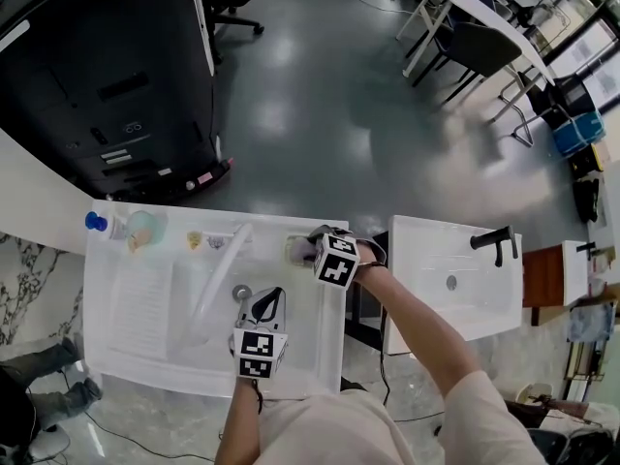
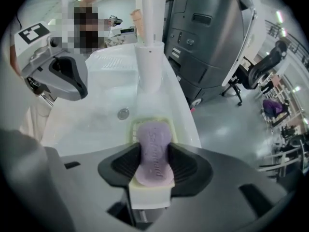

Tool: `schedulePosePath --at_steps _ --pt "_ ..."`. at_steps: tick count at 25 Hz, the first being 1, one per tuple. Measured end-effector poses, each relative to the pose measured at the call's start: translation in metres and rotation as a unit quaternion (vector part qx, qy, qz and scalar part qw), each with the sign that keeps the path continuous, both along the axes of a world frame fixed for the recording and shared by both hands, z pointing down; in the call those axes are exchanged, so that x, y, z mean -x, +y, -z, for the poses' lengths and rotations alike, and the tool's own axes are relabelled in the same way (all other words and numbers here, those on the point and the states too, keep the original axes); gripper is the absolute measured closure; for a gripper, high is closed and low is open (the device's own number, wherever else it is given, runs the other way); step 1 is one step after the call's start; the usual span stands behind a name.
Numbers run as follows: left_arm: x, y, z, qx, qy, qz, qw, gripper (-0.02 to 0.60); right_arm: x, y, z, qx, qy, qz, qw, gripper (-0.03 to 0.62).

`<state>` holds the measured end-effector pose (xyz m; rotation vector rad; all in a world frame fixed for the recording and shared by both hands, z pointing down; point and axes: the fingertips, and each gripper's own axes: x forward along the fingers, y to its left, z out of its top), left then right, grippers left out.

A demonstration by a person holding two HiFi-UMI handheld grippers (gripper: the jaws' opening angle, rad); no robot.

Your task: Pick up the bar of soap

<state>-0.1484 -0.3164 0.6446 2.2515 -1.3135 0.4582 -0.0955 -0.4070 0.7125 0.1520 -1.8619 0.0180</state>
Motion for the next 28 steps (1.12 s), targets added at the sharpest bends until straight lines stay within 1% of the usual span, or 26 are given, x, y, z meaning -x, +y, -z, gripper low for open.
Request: schedulePosePath --at_steps 7,10,12,14,22,25,28 --pt "-0.002 -0.003 -0.001 -0.006 0.001 -0.004 1.0 0.575 0.003 -0.002 0.013 0.022 -0.057 -0.063 0.996 0.408" --pt "-0.005 -0.002 0.002 -0.008 0.004 -0.007 0.9999 0.575 0.005 -0.001 0.022 0.039 -0.097 -0.1 0.989 0.408" --pt "-0.004 -0.002 0.004 -0.011 0.002 -0.004 0.9999 0.575 0.008 -0.001 0.026 0.043 -0.124 -0.116 0.985 0.408" --pt "-0.001 -0.002 0.005 -0.012 0.001 0.002 0.9999 0.575 0.01 -0.003 0.033 0.043 -0.14 -0.128 0.981 0.408" --pt "0.009 0.008 0.016 -0.016 -0.01 0.028 0.9994 0.575 0.017 0.011 0.06 0.053 -0.206 -0.158 0.964 0.408" --pt "0.013 0.015 0.021 -0.018 -0.014 0.039 0.999 0.575 0.021 0.025 0.07 0.049 -0.22 -0.148 0.963 0.408" --pt "0.01 0.017 0.027 -0.03 -0.019 0.046 0.9983 0.575 0.022 0.035 0.088 0.026 -0.236 -0.133 0.962 0.41"
